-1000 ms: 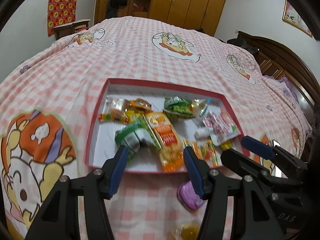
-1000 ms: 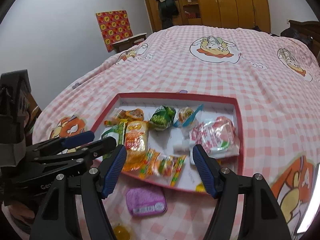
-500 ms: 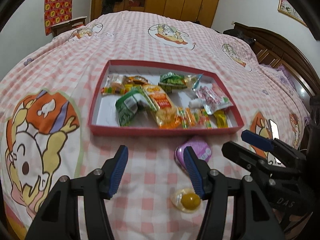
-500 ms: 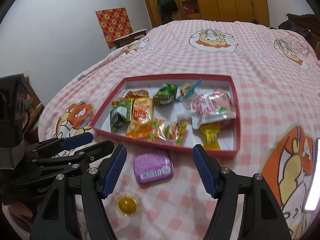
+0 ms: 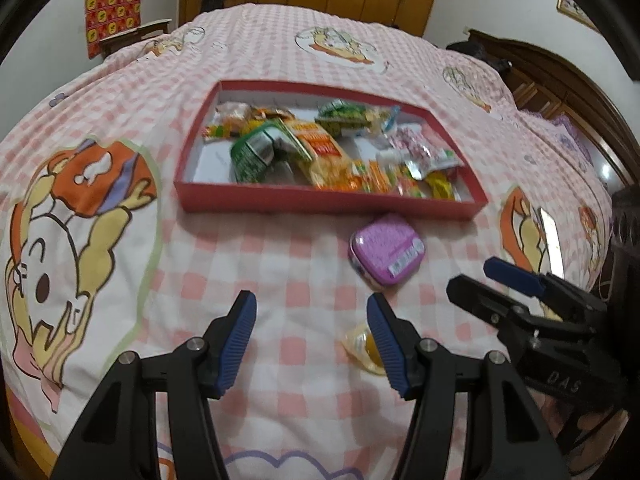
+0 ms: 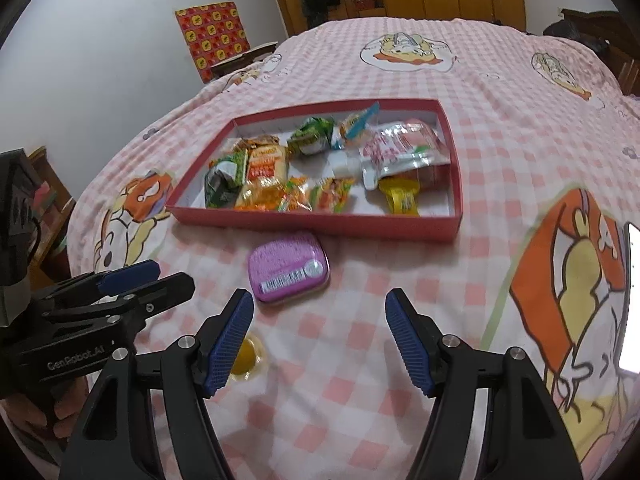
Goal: Organize snacks
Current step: 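Move both tools back toward the purple tin and yellow candy, then grasp the yellow round candy with the left tool while the right tool grasps the purple tin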
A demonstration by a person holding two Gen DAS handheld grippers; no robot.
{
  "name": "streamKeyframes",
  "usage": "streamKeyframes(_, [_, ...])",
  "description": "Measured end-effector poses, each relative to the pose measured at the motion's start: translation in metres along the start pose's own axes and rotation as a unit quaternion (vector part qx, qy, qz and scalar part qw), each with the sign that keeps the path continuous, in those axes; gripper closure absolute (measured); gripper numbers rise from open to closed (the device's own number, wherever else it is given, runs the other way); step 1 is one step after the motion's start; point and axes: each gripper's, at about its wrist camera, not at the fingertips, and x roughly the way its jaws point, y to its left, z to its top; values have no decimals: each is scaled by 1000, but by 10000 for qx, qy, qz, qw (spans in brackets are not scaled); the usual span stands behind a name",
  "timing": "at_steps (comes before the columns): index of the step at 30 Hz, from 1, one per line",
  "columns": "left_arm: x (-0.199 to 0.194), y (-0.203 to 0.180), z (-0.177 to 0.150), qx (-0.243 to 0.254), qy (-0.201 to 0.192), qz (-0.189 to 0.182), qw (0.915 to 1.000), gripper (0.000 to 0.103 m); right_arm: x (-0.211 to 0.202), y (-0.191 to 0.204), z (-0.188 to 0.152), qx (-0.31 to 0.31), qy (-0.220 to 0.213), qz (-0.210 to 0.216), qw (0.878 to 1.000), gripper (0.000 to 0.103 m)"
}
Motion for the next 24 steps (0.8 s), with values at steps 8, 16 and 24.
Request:
streamKeyframes(8, [12,-14,-15,170,237,-192,9994,42,5,-10,-9,124,96,-38,9999,33])
streamKeyframes(16, [21,-34,-24,487,344,-265,9979,42,2,-17,-10,185,46,-78,9998,33])
streamKeyframes(24, [26,-42,-29,684,205,-86,9974,59,5,-21,-12,286,78,4,9996,33])
